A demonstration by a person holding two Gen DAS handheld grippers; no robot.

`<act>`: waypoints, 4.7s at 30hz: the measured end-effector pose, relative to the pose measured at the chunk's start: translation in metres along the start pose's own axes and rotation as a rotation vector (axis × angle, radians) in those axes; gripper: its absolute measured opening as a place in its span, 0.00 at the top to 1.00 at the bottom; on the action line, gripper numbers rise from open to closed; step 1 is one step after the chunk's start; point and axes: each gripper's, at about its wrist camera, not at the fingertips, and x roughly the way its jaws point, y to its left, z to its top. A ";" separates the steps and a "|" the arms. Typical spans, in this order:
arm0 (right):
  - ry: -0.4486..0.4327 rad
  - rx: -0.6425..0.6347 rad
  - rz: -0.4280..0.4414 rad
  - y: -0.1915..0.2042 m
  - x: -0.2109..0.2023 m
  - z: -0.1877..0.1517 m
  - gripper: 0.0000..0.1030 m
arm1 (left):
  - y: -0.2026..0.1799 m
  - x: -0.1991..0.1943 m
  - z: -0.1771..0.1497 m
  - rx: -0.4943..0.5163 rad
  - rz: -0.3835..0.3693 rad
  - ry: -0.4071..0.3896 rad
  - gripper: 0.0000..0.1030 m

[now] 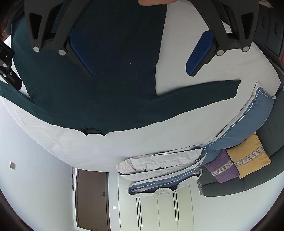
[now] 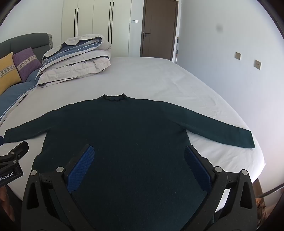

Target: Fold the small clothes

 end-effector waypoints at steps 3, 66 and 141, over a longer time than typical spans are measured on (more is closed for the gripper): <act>0.005 0.004 0.003 0.000 0.000 0.000 0.00 | 0.000 0.000 0.000 -0.004 -0.003 -0.002 0.00; 0.053 0.007 0.026 0.006 0.009 -0.008 0.00 | 0.000 0.000 -0.006 -0.005 0.004 0.004 0.00; 0.031 0.993 0.013 -0.475 0.215 -0.037 0.80 | -0.057 0.118 0.008 -0.036 -0.265 0.198 0.00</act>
